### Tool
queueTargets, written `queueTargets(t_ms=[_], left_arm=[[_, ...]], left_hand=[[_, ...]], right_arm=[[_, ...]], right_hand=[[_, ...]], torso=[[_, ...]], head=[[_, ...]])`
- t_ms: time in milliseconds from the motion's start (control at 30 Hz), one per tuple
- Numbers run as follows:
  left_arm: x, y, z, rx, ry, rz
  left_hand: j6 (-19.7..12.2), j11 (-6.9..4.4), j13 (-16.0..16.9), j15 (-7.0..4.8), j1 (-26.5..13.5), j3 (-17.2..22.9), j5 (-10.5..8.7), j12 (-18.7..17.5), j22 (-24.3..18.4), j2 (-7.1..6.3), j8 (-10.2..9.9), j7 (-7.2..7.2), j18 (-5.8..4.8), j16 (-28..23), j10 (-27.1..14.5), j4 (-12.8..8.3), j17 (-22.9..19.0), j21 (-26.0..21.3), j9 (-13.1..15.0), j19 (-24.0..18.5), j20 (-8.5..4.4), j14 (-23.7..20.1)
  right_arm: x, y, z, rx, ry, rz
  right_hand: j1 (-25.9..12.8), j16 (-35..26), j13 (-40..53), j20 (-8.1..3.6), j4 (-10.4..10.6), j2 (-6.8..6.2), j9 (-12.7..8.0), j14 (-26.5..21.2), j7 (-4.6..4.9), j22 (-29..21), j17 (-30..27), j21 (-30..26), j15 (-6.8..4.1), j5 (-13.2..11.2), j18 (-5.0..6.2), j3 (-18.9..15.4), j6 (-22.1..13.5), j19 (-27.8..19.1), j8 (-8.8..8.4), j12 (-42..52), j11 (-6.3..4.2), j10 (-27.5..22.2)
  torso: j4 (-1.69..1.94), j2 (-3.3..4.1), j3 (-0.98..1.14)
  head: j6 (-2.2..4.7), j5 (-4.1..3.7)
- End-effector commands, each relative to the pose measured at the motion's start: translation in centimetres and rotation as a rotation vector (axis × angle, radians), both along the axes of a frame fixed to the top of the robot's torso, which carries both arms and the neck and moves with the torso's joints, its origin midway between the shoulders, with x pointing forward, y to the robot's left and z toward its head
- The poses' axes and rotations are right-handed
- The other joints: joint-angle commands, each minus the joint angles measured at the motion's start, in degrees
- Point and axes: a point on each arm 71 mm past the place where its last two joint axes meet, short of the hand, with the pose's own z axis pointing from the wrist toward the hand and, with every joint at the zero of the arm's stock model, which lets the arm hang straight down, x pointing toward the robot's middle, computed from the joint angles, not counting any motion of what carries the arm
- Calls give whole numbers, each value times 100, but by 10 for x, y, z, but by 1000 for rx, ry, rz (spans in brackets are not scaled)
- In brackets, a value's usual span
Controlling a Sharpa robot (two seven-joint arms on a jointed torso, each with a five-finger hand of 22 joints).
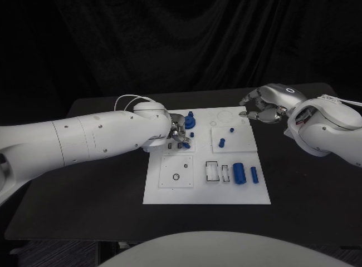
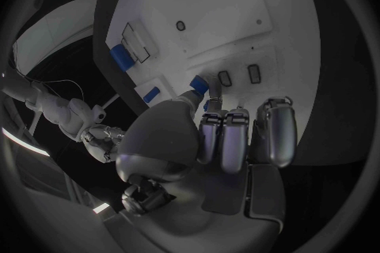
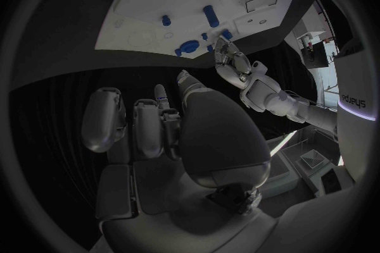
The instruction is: Assemble the parts on the task board
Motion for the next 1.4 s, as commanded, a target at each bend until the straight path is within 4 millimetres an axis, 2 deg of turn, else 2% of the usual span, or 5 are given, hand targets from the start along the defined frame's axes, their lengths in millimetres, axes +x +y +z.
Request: queueTargets(t_ms=[33,467,967,1400], left_arm=[[0,0,0,-18,-7,-4],[3,7,1,-31,-25,19],[4,19,0,-31,-14,16],[0,26,-2,-6,24,-1]], left_hand=[[47,-38,1497,-40,2,21,10,-3,130,-36,-40,-7,-60,15,607,-2,1508,-20,1,-13,-45,616],[59,-38,1497,-40,-52,140,-7,-3,129,-91,-65,-7,-58,15,607,-16,1508,-31,41,-15,-46,616],[45,-27,1497,-32,-130,294,-113,-3,83,-156,-118,5,-44,15,607,-17,1508,-81,95,-65,-42,616],[32,-19,1497,-23,-146,370,-158,-3,66,-172,-145,12,-39,15,607,-25,1508,-103,122,-90,-35,616]], right_arm=[[0,-2,-1,-7,7,-13],[0,-4,-2,-11,11,-17],[0,-5,-3,-19,22,-19],[0,-6,-3,-26,34,-20]], right_hand=[[10,-35,799,8,-27,42,-4,245,2,731,107,-39,25,34,57,-3,29,-20,-20,-12,57,35],[11,-40,794,8,-29,40,-3,243,2,730,102,-42,26,34,58,-4,34,-20,-18,-16,57,32],[11,-52,784,9,-34,29,-3,241,3,726,90,-55,28,28,60,-10,49,-24,-15,-22,60,25],[8,-62,778,12,-40,9,-7,238,3,723,80,-70,29,-9,62,-23,57,-26,-19,-27,59,20]], torso=[[-2,3,1],[-10,5,1],[-3,8,-4],[6,8,-8]], head=[[-1,-5],[-1,-7],[-1,24],[-1,17]])
